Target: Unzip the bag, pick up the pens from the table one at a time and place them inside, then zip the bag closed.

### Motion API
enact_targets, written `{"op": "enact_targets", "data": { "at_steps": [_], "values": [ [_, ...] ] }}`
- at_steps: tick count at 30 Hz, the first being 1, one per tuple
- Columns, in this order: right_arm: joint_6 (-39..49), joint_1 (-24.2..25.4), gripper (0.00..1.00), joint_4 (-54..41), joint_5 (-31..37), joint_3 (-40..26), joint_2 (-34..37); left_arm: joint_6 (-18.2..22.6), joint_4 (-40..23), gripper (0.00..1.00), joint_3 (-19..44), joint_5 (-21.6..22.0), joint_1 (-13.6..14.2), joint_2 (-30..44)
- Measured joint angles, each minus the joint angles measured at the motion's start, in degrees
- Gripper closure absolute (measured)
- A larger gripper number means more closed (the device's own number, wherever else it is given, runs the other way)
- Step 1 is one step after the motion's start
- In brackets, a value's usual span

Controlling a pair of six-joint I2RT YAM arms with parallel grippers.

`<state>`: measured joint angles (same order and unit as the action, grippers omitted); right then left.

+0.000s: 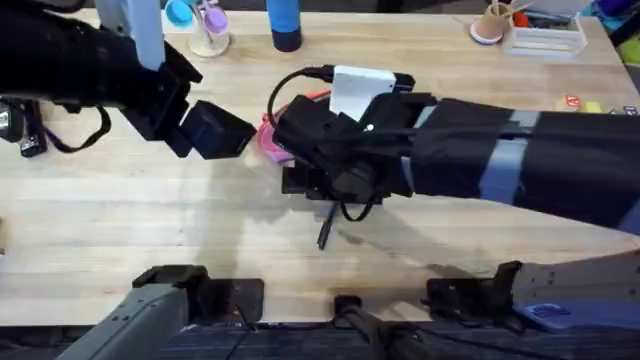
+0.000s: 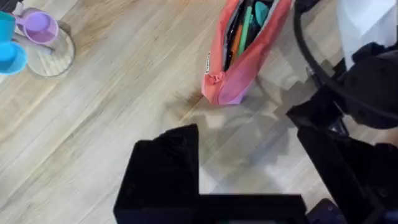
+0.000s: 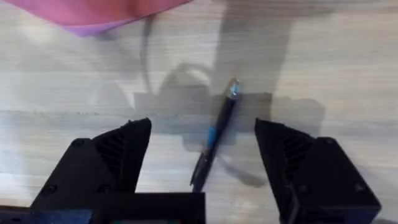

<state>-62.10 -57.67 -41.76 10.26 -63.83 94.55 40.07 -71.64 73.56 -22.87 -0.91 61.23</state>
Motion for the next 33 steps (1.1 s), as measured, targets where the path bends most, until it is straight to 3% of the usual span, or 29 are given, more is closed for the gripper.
{"op": "enact_targets", "data": {
  "at_steps": [14,16,22,29,31,33],
  "values": [
    [-0.58,1.67,0.006,1.93,-0.88,0.93,4.06,0.0,-0.2,0.007,0.0,0.0,0.01,0.0],
    [-0.7,1.93,0.043,1.67,-1.21,0.61,4.39,-0.02,-0.18,0.007,0.0,0.0,0.02,0.0],
    [-0.68,2.93,0.315,-0.13,-1.27,0.33,4.95,0.0,-0.2,0.007,0.0,0.0,0.02,0.0],
    [-0.61,3.54,0.847,-1.33,-0.61,0.35,4.95,0.0,-0.19,0.007,0.0,0.0,0.02,0.02],
    [-0.54,3.54,0.942,-1.33,-0.57,0.33,4.95,0.0,-0.17,0.007,0.0,0.0,0.02,0.0],
    [-0.46,3.54,0.961,-1.45,-0.57,0.28,4.95,0.0,-0.2,0.007,0.0,0.0,0.02,0.0]
  ]
}}
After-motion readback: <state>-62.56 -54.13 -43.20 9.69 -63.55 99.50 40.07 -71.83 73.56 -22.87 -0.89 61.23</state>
